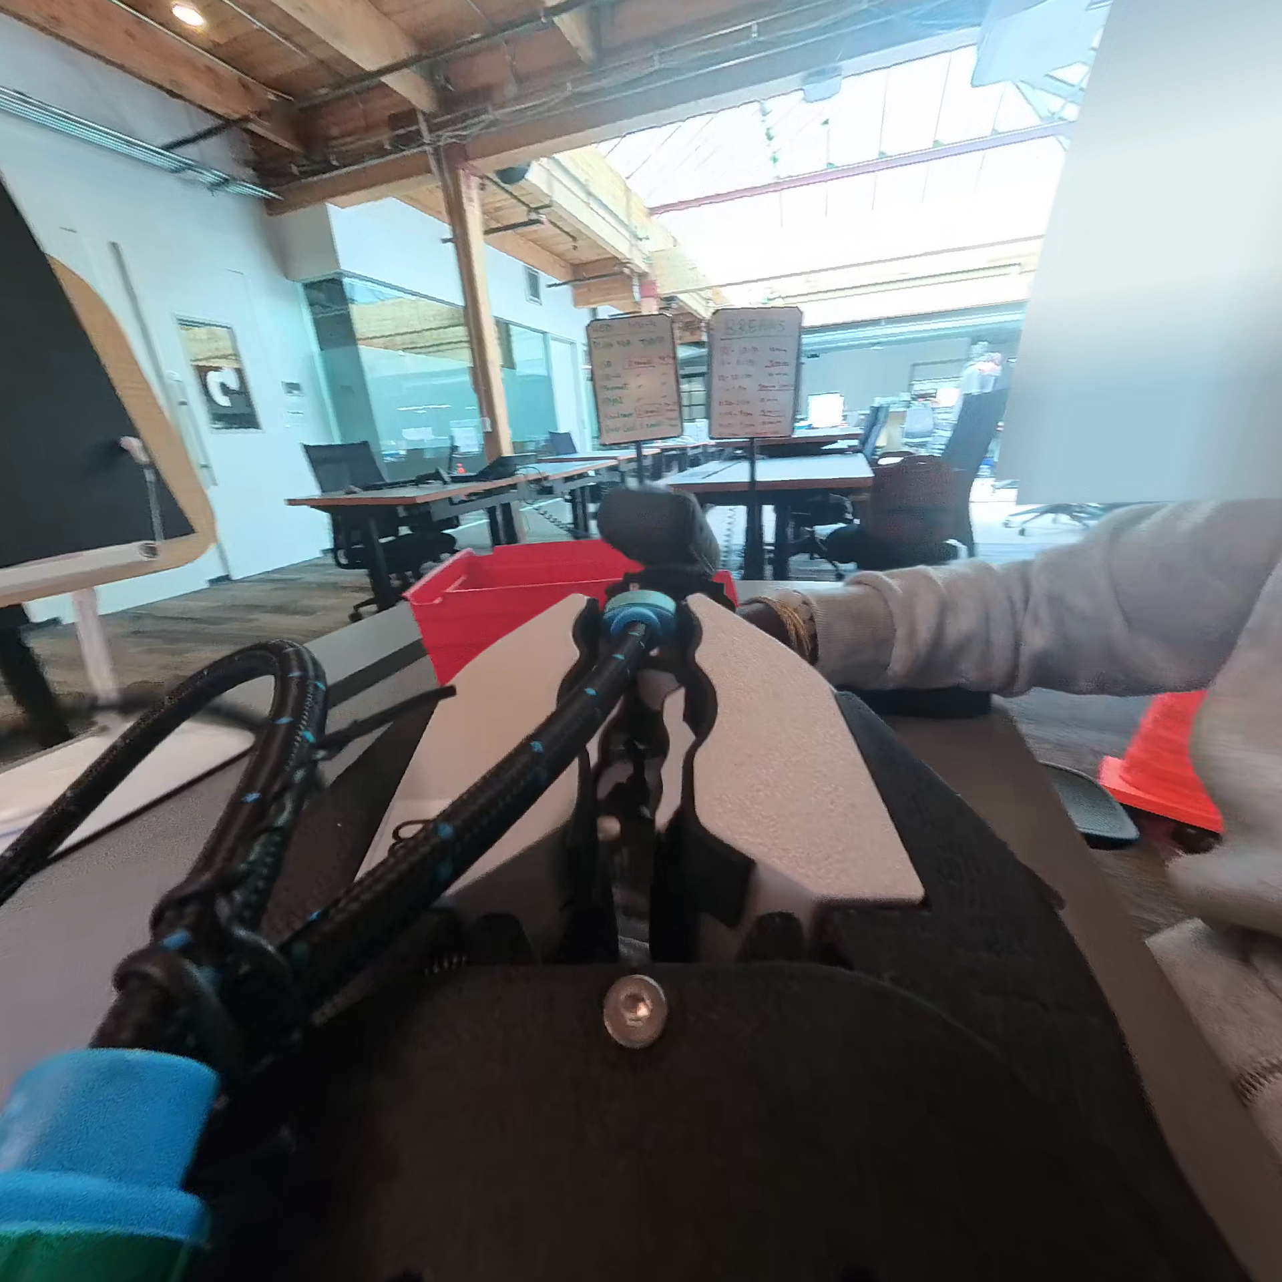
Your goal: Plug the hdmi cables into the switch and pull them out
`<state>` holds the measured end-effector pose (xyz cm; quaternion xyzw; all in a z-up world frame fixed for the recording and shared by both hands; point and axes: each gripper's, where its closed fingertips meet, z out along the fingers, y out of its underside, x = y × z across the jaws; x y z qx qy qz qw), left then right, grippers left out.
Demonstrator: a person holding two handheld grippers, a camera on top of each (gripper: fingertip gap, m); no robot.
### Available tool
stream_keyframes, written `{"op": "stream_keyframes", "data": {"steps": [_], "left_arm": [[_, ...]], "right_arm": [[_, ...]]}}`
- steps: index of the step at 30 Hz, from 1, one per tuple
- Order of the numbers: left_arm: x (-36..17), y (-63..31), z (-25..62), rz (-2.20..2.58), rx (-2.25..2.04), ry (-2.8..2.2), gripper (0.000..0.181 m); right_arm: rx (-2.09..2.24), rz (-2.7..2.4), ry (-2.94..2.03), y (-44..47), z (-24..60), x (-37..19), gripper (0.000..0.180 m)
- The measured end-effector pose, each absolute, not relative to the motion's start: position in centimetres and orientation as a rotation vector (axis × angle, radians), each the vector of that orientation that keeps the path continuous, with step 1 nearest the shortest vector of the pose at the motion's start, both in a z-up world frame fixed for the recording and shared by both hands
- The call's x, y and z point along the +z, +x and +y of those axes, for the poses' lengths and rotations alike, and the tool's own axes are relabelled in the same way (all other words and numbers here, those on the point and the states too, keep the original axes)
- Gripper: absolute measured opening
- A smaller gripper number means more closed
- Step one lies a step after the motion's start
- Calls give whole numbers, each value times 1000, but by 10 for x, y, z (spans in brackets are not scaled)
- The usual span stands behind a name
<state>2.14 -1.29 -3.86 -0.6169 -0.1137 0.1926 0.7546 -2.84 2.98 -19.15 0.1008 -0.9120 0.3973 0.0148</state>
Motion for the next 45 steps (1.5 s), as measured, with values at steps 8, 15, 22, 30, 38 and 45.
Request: {"op": "stream_keyframes", "data": {"steps": [8, 15, 22, 30, 38, 45], "left_arm": [[-51, 58, 12, 8, 327, -1456, 21], [-58, 73, 18, 121, 304, -1481, 21], [28, 79, -65, 64, 449, -885, 20], [-39, 49, -13, -32, 369, -1381, 21], [-68, 54, 7, 62, 413, -1548, 21], [-74, 56, 12, 81, 402, -1582, 21]], "right_arm": [[1607, -2635, 243, -11, 55, -139, 39], [1690, -2512, 59, -31, 52, -128, 39], [1880, -2381, -42, -37, 54, -104, 39], [1891, -2372, 217, -8, 49, -96, 39], [1775, -2426, 383, 12, 40, -107, 39], [1759, -2428, 404, 14, 40, -108, 39]]}}
